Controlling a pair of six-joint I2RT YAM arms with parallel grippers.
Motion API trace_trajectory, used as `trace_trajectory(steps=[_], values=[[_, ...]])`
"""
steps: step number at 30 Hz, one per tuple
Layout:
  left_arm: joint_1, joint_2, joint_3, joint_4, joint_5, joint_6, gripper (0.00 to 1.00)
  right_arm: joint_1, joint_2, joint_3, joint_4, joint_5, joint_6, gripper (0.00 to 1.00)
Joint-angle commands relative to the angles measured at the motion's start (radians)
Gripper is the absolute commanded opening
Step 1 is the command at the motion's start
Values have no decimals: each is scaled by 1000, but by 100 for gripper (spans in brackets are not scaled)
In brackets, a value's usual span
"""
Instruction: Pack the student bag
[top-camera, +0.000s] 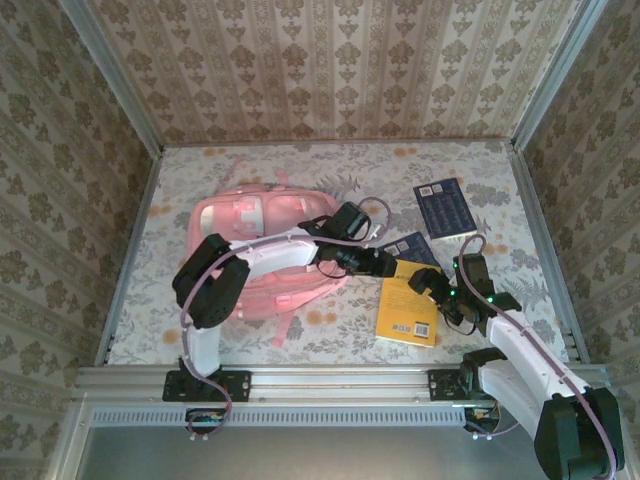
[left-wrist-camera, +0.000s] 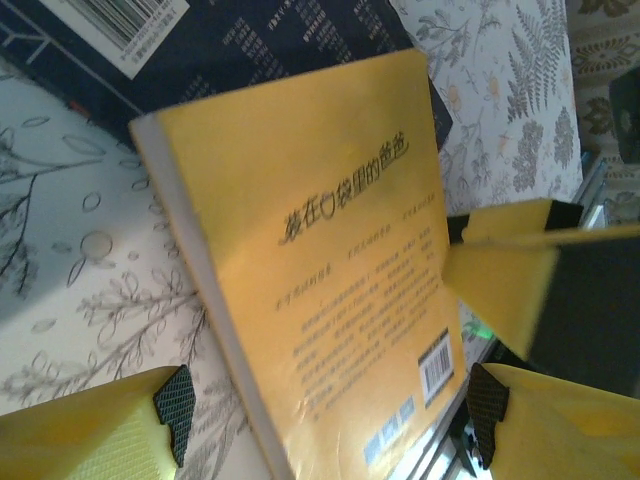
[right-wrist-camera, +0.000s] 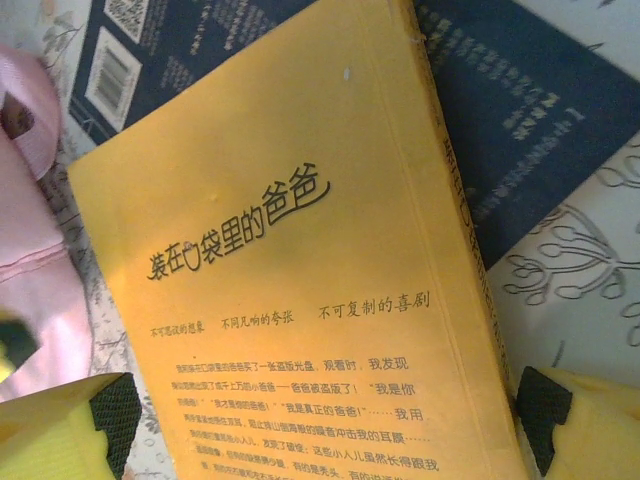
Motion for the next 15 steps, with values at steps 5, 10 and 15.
trace_trajectory(steps=[5,10,15], values=[[-4,110,56,-24,-9,-27,75,-8,-11,-29,52,-75,1,99],[-6,134,57,-20,-6,-40,72,-7,9,-37,81,-106,0,99],[-14,161,68,27,38,-79,66,-8,75,-38,152,-214,1,98]])
